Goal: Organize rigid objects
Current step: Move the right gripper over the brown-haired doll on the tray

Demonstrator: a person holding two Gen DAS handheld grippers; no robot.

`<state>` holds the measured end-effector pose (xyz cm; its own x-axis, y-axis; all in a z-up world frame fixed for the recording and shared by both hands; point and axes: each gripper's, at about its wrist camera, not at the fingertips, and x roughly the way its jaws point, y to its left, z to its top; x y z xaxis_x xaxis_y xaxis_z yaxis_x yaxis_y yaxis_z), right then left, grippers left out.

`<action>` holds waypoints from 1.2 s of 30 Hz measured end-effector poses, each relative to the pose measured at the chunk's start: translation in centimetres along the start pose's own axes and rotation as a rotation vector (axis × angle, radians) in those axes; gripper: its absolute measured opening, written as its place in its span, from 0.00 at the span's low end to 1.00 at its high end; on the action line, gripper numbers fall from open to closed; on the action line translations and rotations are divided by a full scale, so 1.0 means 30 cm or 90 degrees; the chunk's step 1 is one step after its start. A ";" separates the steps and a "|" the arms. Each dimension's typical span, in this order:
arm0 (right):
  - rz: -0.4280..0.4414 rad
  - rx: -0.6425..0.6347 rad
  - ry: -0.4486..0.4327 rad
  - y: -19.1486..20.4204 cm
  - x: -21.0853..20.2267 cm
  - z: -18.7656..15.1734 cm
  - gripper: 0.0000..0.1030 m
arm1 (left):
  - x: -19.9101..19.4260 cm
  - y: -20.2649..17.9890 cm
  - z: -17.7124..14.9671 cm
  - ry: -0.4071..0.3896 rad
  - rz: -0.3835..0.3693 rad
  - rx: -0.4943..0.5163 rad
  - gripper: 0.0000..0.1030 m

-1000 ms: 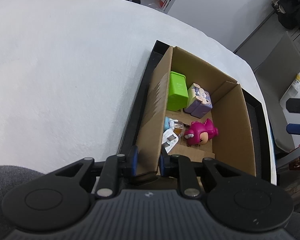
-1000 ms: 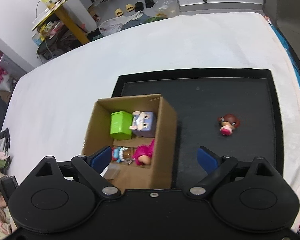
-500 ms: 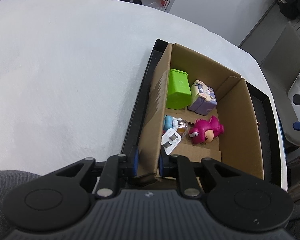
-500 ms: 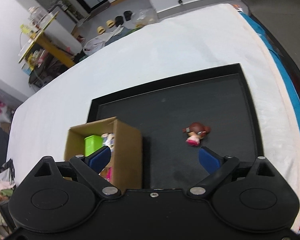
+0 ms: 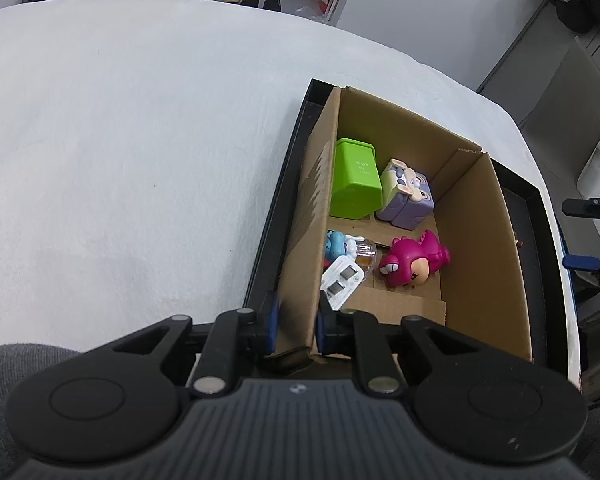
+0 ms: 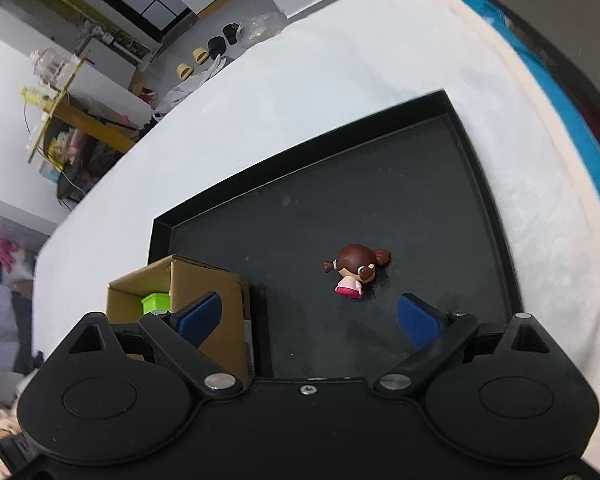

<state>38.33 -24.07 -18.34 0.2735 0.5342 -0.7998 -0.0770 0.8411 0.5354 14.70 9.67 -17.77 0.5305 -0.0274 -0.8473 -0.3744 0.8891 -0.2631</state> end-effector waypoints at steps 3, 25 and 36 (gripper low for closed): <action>0.014 0.036 0.006 -0.035 0.018 0.005 0.92 | -0.001 -0.002 0.000 -0.002 0.000 0.001 0.16; 0.033 0.216 -0.004 -0.172 0.194 0.010 0.84 | -0.006 0.009 -0.002 -0.006 -0.007 -0.007 0.16; -0.070 0.117 -0.024 -0.090 0.219 0.022 0.54 | -0.005 0.008 -0.005 -0.005 -0.008 -0.005 0.17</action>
<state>40.97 -22.88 -24.86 0.3060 0.4342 -0.8473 0.1301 0.8625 0.4890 14.42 9.81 -17.77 0.5408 -0.0354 -0.8404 -0.3733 0.8852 -0.2776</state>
